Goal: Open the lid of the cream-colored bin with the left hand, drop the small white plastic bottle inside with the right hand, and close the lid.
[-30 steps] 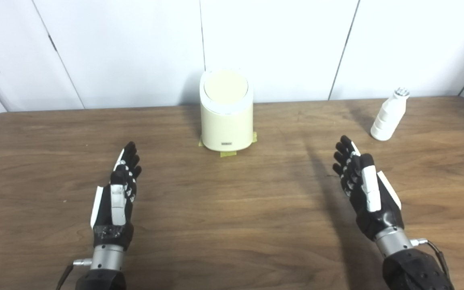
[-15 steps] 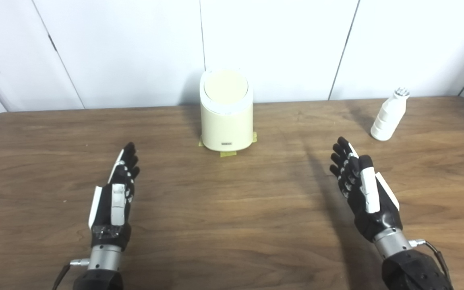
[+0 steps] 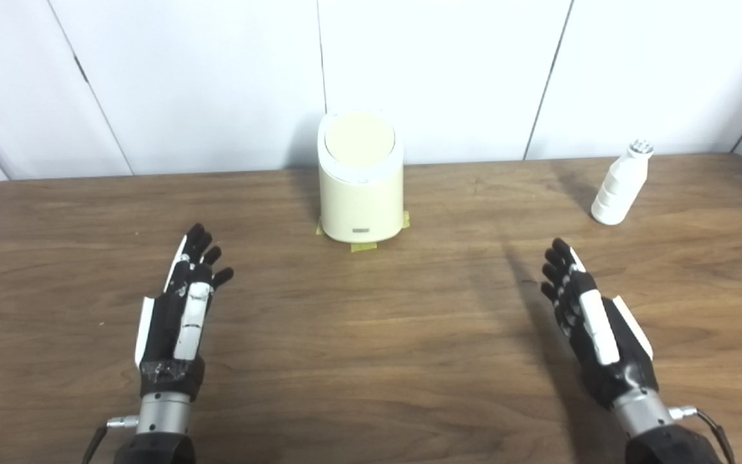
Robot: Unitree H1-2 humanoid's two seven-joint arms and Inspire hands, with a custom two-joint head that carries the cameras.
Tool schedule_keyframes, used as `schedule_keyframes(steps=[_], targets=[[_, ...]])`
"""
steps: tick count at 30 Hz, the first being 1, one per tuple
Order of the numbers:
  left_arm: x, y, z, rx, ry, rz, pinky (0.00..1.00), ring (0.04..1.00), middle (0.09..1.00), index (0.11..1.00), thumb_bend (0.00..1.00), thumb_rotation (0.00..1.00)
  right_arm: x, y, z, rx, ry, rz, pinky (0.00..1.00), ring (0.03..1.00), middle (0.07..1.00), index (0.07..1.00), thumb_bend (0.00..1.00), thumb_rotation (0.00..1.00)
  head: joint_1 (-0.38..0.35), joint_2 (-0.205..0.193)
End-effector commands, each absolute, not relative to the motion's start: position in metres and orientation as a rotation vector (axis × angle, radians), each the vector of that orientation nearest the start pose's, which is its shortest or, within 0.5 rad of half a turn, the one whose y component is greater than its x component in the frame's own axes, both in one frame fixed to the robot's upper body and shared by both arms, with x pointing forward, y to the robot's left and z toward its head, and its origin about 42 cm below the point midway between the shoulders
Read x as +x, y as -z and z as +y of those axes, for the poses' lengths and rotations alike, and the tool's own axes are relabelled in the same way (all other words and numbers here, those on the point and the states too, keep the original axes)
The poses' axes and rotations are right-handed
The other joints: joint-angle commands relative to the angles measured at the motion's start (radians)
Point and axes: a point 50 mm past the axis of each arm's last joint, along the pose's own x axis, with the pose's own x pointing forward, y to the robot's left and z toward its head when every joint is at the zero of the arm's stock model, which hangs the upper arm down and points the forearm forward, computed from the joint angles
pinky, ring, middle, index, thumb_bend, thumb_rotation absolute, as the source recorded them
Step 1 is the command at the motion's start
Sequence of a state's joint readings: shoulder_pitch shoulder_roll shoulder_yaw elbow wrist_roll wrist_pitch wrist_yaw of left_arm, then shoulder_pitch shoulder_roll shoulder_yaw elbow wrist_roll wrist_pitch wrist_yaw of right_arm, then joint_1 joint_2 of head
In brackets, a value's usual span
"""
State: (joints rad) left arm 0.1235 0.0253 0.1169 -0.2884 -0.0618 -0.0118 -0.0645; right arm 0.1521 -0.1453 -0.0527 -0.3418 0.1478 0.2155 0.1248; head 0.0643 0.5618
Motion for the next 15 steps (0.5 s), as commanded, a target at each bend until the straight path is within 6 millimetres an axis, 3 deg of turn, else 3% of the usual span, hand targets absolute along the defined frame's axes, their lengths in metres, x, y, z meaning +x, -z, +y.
schedule_keyframes(steps=[1, 10, 15], targets=[[0.187, -0.121, 0.253, 0.021, -0.105, -0.102, 0.84, 0.946, 0.966, 1.000, 0.60, 0.78, 0.227, -0.147, -0.262, 0.014, -0.089, -0.069, 1.00, 1.000, 1.000, 1.000, 0.62, 0.93, 0.005, -0.017], [0.180, -0.104, 0.252, 0.038, -0.110, -0.087, 0.80, 0.922, 0.944, 0.989, 0.58, 0.80, 0.216, -0.126, -0.265, 0.004, -0.082, -0.064, 1.00, 1.000, 1.000, 1.000, 0.59, 1.00, 0.033, -0.136], [0.188, -0.096, 0.251, 0.029, -0.119, -0.072, 0.79, 0.909, 0.943, 0.982, 0.63, 0.78, 0.216, -0.121, -0.262, 0.016, -0.085, -0.058, 0.99, 1.000, 1.000, 1.000, 0.60, 1.00, 0.050, -0.149]])
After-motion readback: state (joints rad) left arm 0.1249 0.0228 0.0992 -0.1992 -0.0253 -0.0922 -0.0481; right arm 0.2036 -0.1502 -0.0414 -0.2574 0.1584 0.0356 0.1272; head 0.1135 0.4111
